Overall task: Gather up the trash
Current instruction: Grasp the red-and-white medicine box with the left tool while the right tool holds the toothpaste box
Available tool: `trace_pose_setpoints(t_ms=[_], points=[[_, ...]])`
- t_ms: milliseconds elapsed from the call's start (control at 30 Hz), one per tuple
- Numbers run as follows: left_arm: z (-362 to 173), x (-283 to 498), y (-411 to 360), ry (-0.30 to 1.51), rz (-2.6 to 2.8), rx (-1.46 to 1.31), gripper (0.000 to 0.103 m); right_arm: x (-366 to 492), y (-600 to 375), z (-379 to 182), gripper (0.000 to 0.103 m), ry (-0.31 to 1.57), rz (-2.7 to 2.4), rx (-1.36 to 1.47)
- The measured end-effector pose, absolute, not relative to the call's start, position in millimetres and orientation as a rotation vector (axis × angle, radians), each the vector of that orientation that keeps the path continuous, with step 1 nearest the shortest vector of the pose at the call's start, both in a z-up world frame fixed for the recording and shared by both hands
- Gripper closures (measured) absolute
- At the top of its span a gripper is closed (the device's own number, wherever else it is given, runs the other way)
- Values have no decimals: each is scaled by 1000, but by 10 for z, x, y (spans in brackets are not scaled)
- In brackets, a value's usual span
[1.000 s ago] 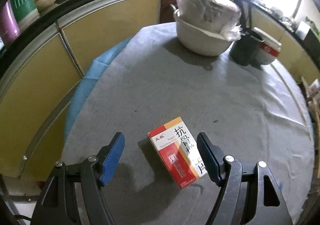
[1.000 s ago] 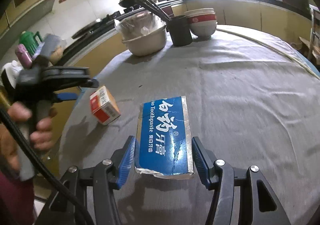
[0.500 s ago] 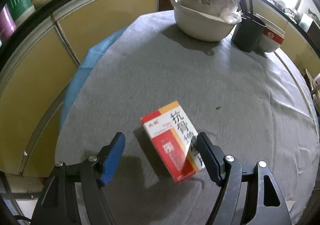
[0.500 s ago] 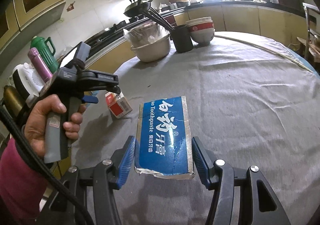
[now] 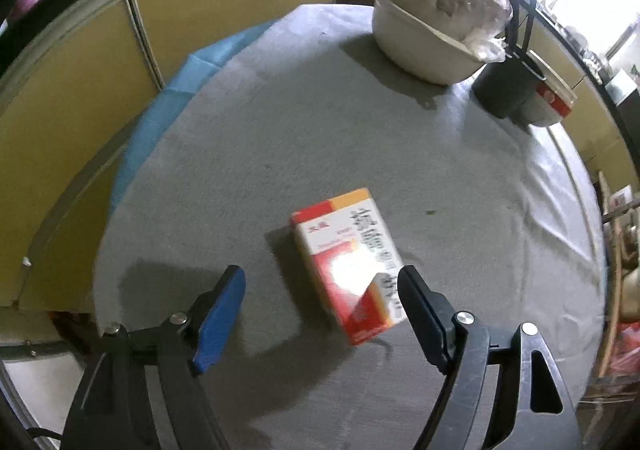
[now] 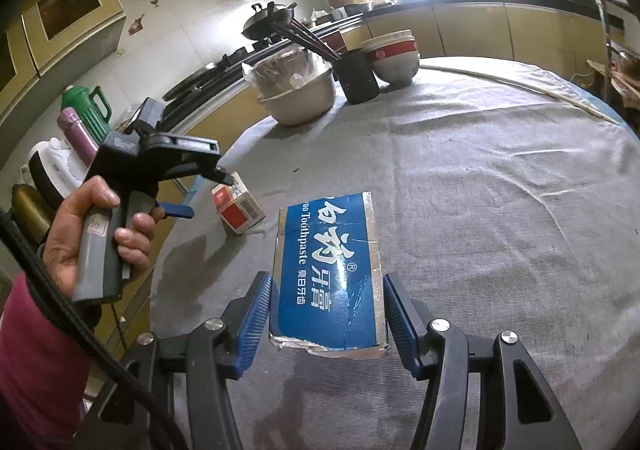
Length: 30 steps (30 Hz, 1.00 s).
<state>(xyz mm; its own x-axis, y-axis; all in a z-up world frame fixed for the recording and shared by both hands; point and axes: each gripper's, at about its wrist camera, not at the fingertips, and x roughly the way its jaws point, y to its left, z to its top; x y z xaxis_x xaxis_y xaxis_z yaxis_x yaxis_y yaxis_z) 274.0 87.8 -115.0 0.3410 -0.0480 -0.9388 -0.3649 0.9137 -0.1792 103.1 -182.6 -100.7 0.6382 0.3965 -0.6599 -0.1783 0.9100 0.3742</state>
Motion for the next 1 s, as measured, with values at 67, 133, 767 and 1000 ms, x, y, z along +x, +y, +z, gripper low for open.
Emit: trace_pose_setpoints(t_ms=[67, 133, 767, 1000], points=[[-1127, 2767, 871, 1217, 199, -438, 24, 1029, -1810, -1006, 44, 818, 340, 290], [-1116, 2814, 854, 1214, 213, -436, 24, 1012, -1793, -1004, 44, 818, 346, 285], [-1402, 2682, 546, 1251, 137, -288, 50, 918, -1938, -986, 44, 797, 308, 317], [-951, 2133, 76, 1068, 67, -32, 50, 765, -2056, -899, 44, 763, 273, 320]])
